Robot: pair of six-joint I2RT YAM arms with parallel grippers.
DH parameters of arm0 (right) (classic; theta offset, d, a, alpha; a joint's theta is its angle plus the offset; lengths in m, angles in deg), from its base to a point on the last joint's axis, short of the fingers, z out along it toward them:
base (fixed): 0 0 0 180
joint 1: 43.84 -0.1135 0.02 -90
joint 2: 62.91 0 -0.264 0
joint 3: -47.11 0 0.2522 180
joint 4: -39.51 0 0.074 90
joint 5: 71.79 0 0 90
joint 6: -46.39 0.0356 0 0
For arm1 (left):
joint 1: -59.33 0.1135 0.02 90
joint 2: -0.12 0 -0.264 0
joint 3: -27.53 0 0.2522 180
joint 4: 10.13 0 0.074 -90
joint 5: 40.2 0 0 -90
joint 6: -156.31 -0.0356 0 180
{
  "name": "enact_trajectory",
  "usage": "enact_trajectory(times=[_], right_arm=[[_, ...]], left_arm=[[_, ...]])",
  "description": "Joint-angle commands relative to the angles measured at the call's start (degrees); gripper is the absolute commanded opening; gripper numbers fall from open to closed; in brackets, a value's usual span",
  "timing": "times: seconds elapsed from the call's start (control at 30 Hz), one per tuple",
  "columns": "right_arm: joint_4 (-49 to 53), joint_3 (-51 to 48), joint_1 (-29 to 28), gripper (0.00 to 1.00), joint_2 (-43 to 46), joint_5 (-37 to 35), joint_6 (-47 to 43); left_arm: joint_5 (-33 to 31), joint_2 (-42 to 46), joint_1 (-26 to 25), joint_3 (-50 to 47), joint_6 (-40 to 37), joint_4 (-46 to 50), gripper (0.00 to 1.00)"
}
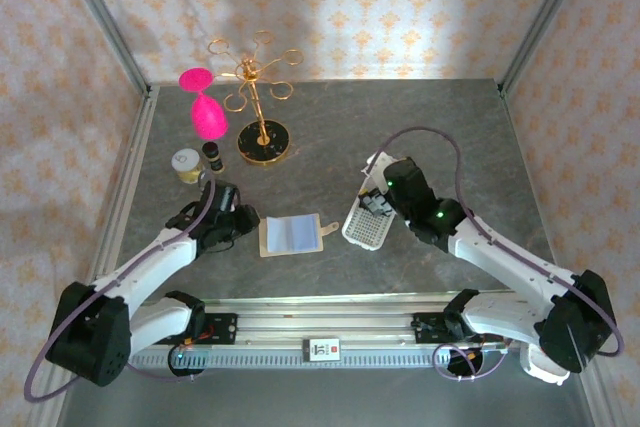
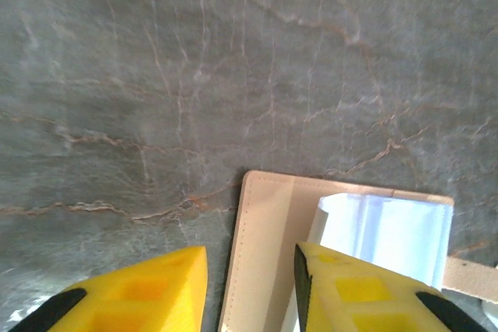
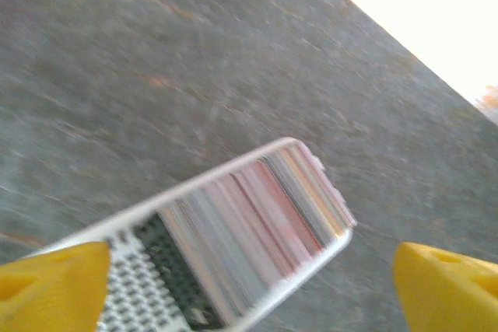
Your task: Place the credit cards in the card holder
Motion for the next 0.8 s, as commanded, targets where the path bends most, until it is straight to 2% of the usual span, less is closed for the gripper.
enact_trajectory(times=[0.0, 0.17, 0.3, 0.6, 0.77], right_arm=[[0.1, -1.96, 2.49, 1.0, 0.72, -0.31, -11.2], [-6.06, -6.32, 8.09, 1.0, 0.88, 1.69, -19.27], [-5.25, -5.46, 11.97, 1.0, -0.36, 11.09, -21.91], [-1.06, -0.98, 12.51, 1.0, -6.54, 24.08, -19.34], [-2.35, -1.11, 12.51, 1.0, -11.07, 20.94, -22.63]], left_arm=[[-2.93, 2.97, -0.02, 2.56, 1.97, 4.17, 0.41], [0.02, 3.56, -0.01, 2.82, 5.22, -0.12, 0.44], [0.3, 2.77, -0.1, 3.42, 7.68, -1.25, 0.45], [0.4, 5.72, -1.62, 1.56, 12.06, -5.84, 0.46], [0.6, 5.16, -2.61, 0.02, 13.15, -7.98, 0.47]])
